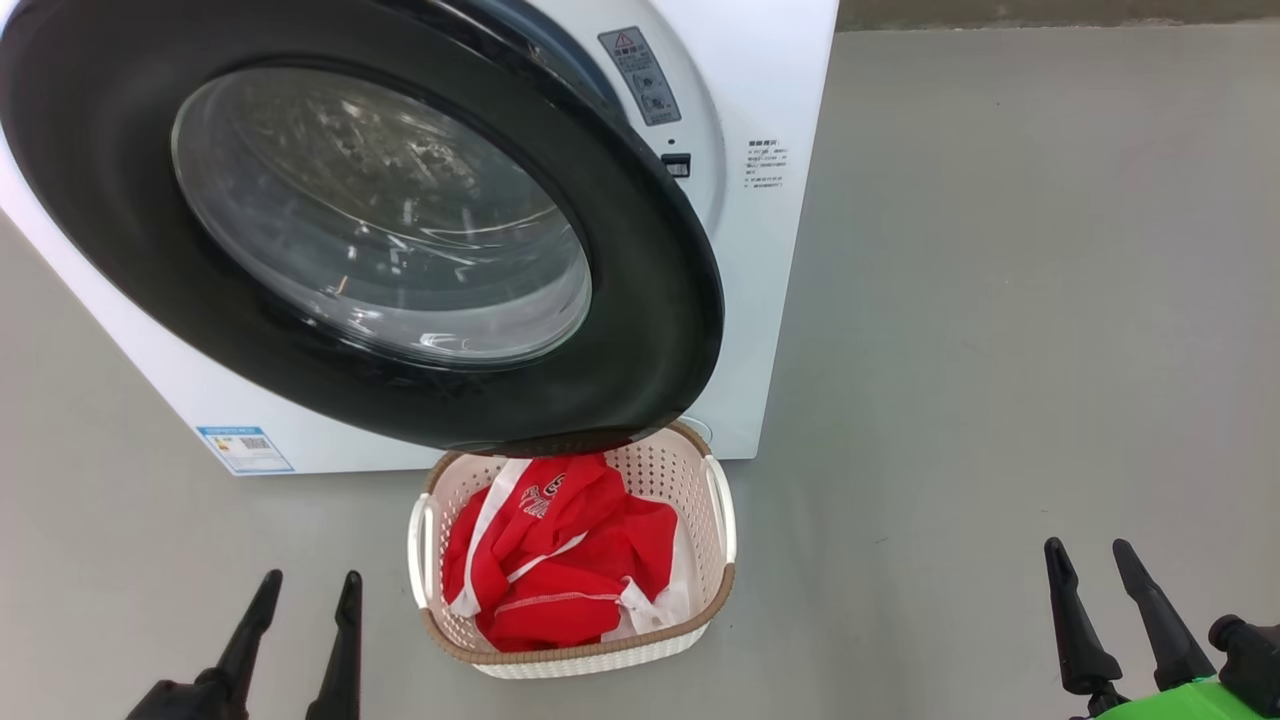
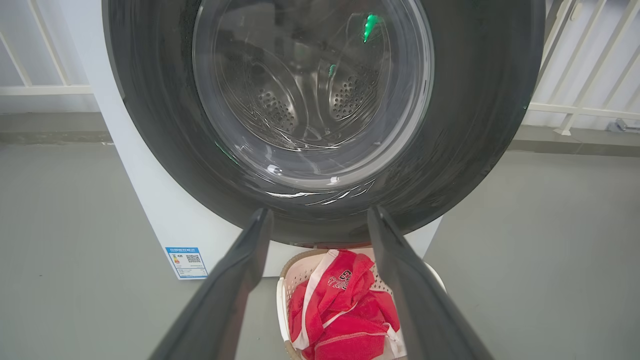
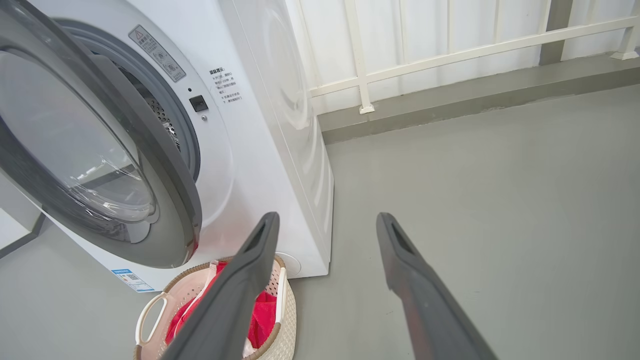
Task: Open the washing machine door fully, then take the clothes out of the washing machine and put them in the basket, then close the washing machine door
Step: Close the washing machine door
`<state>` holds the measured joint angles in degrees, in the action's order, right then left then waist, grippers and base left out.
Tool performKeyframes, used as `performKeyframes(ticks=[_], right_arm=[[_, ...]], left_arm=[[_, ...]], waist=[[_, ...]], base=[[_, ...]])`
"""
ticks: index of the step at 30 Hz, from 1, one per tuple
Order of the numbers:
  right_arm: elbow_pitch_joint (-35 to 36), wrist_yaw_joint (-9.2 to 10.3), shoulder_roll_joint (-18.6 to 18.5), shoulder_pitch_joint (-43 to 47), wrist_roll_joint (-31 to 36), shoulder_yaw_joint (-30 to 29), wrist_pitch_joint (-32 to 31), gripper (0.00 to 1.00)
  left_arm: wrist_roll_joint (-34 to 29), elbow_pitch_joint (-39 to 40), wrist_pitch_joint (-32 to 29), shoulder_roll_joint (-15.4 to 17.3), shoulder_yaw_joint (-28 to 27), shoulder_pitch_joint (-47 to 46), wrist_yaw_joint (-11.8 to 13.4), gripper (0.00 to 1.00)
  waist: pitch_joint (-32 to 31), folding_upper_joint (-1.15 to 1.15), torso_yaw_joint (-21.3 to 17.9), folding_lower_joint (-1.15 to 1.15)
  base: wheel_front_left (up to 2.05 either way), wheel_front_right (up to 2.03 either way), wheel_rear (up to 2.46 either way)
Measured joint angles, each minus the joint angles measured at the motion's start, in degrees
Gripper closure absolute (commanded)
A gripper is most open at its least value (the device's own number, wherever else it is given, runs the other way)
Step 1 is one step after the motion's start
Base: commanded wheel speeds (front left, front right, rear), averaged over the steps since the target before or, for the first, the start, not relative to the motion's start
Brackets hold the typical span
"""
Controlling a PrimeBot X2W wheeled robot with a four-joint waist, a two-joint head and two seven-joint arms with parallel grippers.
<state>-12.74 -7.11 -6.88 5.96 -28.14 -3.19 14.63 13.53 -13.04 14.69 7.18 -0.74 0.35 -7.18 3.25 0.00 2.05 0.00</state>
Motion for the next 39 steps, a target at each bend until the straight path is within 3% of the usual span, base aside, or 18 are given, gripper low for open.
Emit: performKeyframes(ticks=[18, 19, 20, 23, 24, 39], right_arm=[[0.2, 0.00, 0.1, 0.0, 0.1, -0.1, 0.0, 0.00], [0.2, 0.00, 0.1, 0.0, 0.1, -0.1, 0.0, 0.13], [0.3, 0.00, 0.1, 0.0, 0.1, -0.1, 0.0, 0.39], [0.3, 0.00, 0.1, -0.1, 0.1, 0.2, 0.0, 0.89], [0.3, 0.00, 0.1, -0.1, 0.0, 0.4, 0.0, 1.00], [0.1, 0.00, -0.7, -8.7, -0.2, 8.3, 0.0, 1.00]], left_arm=[[-1.1, 1.3, 0.0, -2.5, -1.1, 0.0, 0.0, 0.00], [-1.1, 1.3, 0.0, -2.6, -1.1, 0.0, 0.0, 0.00], [-1.1, 1.4, 0.0, -2.6, -1.1, 0.0, 0.0, 0.00], [-1.1, 1.6, 0.0, -2.8, -1.1, 0.0, 0.0, 0.00], [-1.1, 1.7, 0.0, -3.0, -1.1, 0.0, 0.0, 0.00], [-0.9, 2.5, 0.0, -4.4, 0.8, -0.2, 0.0, 0.00]], waist=[[0.8, 0.00, 1.0, 0.00], [0.9, 0.00, 1.1, 0.00], [0.9, 0.00, 1.2, 0.00], [0.8, 0.00, 1.5, 0.00], [0.8, 0.00, 1.7, 0.00], [2.7, 0.00, 5.3, 0.00]], base=[[0.00, 0.00, 0.00], [0.00, 0.00, 0.00], [0.00, 0.00, 0.00], [0.00, 0.00, 0.00], [0.00, 0.00, 0.00], [0.00, 0.00, 0.00]])
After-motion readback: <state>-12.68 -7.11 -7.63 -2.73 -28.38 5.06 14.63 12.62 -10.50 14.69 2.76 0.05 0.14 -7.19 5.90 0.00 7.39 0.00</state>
